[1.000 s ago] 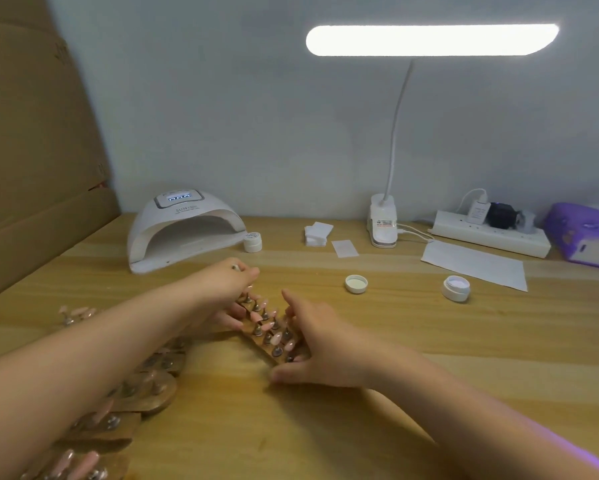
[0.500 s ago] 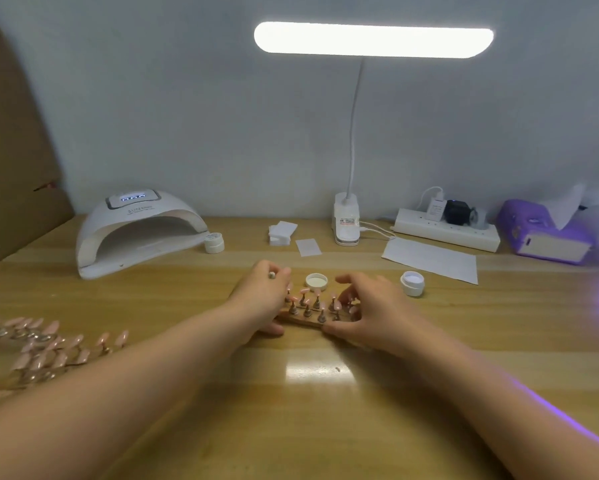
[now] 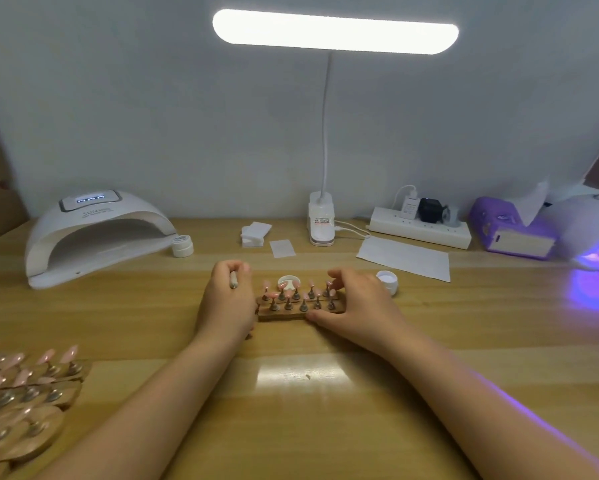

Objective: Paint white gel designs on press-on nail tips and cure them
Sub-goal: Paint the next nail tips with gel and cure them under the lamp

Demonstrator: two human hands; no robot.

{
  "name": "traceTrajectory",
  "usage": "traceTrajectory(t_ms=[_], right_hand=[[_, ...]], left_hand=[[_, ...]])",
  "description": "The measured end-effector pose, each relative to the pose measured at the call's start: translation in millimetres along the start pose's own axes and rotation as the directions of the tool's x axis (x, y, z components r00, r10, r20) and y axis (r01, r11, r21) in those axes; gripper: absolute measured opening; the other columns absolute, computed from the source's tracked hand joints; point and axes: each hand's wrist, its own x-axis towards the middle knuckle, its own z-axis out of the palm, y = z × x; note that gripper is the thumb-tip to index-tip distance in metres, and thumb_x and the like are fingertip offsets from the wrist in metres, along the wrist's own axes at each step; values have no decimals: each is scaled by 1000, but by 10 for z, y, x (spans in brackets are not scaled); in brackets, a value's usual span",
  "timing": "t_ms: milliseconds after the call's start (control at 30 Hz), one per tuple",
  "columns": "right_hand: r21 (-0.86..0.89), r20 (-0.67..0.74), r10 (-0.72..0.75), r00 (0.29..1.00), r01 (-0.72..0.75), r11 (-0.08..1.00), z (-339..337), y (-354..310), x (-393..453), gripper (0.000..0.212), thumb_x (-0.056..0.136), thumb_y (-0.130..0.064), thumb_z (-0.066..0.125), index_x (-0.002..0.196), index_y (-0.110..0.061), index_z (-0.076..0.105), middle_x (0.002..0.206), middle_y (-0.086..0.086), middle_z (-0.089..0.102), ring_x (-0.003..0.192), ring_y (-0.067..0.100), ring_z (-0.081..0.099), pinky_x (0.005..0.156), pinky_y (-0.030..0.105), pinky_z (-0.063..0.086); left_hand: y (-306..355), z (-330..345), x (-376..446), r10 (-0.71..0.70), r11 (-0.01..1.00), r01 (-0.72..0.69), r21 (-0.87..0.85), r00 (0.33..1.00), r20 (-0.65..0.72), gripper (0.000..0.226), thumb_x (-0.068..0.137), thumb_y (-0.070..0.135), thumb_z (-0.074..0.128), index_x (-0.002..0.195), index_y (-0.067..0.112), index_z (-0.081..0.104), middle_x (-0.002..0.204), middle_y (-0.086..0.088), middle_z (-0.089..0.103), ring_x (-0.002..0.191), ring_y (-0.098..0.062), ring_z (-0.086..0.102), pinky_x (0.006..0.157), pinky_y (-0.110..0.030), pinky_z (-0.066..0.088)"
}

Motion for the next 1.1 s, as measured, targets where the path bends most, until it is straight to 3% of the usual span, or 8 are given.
traceTrajectory(t_ms=[167, 333, 433, 533, 733, 867, 1000, 1100], right_hand=[[-22, -65, 36, 997, -37, 999, 71, -50, 27, 78, 74, -66, 65, 137, -26, 42, 126, -8, 56, 121, 17, 45, 100, 36, 40], [-54, -152, 89, 984, -98, 994, 93, -75, 32, 78, 76, -63, 64, 138, -21, 42, 134, -3, 51, 125, 21, 42, 103, 35, 37], [-30, -165, 106, 981, -113, 993, 62, -59, -1, 74, 77, -59, 67, 135, -19, 43, 127, -2, 54, 121, 21, 44, 101, 35, 40], [28, -117, 107, 987, -104, 994, 26, -49, -52, 64, 80, -47, 68, 132, -20, 44, 119, -2, 57, 117, 18, 47, 98, 35, 44], [82, -53, 96, 994, -91, 992, -63, -50, -94, 52, 82, -31, 66, 128, -20, 46, 101, -6, 59, 106, 16, 52, 89, 33, 48], [53, 1, 81, 997, -81, 995, -134, -36, -91, 54, 81, -31, 67, 128, -24, 44, 89, -12, 56, 92, 10, 54, 77, 30, 51], [36, 77, 77, 994, -80, 996, -204, -39, -71, 50, 80, -35, 68, 125, -22, 51, 95, -11, 58, 90, 8, 55, 79, 30, 52], [28, 112, 64, 992, -68, 997, -279, -46, -61, 50, 78, -37, 69, 123, -24, 52, 93, -13, 56, 84, 5, 54, 73, 26, 50]], left_hand=[[-44, -16, -35, 139, 990, -140, -1, 990, -27, 11, 99, 38, 41, 96, 37, 51, 79, 5, 61, 69, -22, 67, 36, -28, 46], [-54, -17, -56, 207, 978, -208, -8, 978, -32, 12, 100, 34, 42, 103, 33, 53, 93, 6, 61, 74, -14, 68, 42, -33, 54], [-54, -33, -72, 250, 968, -250, 3, 968, -29, 11, 100, 33, 43, 103, 34, 54, 89, 9, 61, 73, -13, 68, 49, -38, 57], [-51, -36, -76, 273, 962, -272, 18, 962, -22, 12, 100, 31, 43, 102, 33, 54, 85, 11, 61, 70, -10, 67, 57, -47, 58], [-66, -41, -42, 316, 945, -313, 96, 949, -20, 13, 100, 32, 42, 104, 28, 54, 89, 11, 61, 79, -16, 66, 70, -51, 55], [-69, -36, -55, 346, 931, -343, 121, 938, -5, 13, 100, 31, 41, 104, 26, 53, 92, 5, 61, 85, -23, 64, 71, -50, 55], [-63, -32, -52, 322, 942, -319, 100, 947, -9, 13, 101, 30, 41, 103, 25, 53, 91, 3, 62, 87, -25, 64, 74, -49, 54], [-60, -25, -60, 324, 943, -321, 83, 946, -16, 12, 100, 29, 42, 101, 25, 54, 89, 6, 60, 86, -25, 63, 73, -50, 54]])
